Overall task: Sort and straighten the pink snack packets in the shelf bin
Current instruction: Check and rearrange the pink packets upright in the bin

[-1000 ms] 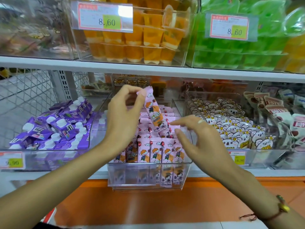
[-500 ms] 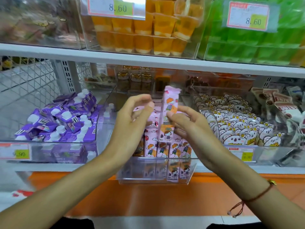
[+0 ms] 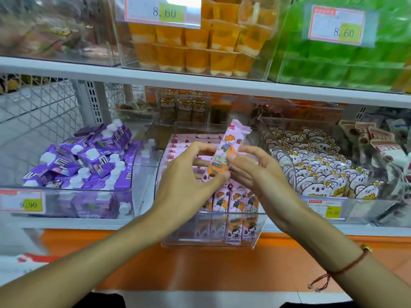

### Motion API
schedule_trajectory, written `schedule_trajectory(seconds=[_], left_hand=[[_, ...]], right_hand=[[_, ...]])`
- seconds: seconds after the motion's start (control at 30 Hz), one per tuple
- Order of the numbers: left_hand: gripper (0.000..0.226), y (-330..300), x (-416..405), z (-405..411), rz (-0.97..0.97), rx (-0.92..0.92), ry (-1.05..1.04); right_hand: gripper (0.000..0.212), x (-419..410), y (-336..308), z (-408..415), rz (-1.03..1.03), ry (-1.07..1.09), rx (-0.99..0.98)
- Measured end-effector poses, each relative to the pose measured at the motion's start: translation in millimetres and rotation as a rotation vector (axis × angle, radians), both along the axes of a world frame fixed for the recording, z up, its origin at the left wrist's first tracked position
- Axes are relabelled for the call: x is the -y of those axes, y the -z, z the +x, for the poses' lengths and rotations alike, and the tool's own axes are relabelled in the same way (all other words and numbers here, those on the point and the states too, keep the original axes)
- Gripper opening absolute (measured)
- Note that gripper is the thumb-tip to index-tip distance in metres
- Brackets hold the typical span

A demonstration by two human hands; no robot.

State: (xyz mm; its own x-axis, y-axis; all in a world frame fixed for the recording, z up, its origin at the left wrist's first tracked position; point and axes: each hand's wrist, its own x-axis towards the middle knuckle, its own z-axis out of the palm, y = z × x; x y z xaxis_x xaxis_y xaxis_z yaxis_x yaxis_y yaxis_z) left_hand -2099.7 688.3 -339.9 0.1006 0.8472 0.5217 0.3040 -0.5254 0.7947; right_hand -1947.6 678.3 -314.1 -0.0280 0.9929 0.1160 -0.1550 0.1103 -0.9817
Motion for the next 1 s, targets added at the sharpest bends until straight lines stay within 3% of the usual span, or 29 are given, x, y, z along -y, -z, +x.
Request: schedule_trajectory(seconds=[0.1,0.2,0.33,0.5,0.57,0.67,0.73,0.8,1.0], left_hand=[[0.033,-2.3,-1.1,-1.2,0.013,-0.053,0.050],[0.036,-2.6,-1.5,-2.2,0.038,-0.088,0.058],[0.034,-4.1,-4.9,-5.1,0.180,-0.161,-0.052],[0.039,-6.5,-4.5,-3.7,0.176,-0.170,-0.064],[0.037,-10.6,-3.8,-4.3,0.045,-0.031,-0.002],[0.037,-17.4,-0.9,-2.9,-0.349,0.208,0.134],[0.044,-18.9,1.9,-1.6,-0.529,0.260,0.192],[0.050,-19.4,3.4,-1.6,-0.617,0.262,0.247],[0.033,-24.7,-2.4,-1.5,-0.785,0.349,0.413]], right_hand=[[0.035,-1.5,-4.5,6.2,0.044,-0.070,-0.030],[0.028,-0.4,-3.9,8.1,0.083,-0.100,0.041],[0.029,-1.7,1.5,5.3,0.062,0.056,-0.010],[0.025,-0.2,1.8,1.6,0.085,0.127,0.056],[0.025,0.0,-0.7,4.1,0.085,0.095,0.083],[0.028,-1.5,-2.2,8.4,0.030,0.089,0.117],[0.031,-2.9,-1.2,8.8,-0.002,0.093,0.131],[0.033,-3.1,-0.6,7.6,-0.017,0.101,0.131],[0.033,-3.1,-3.4,10.7,0.072,0.166,0.086]])
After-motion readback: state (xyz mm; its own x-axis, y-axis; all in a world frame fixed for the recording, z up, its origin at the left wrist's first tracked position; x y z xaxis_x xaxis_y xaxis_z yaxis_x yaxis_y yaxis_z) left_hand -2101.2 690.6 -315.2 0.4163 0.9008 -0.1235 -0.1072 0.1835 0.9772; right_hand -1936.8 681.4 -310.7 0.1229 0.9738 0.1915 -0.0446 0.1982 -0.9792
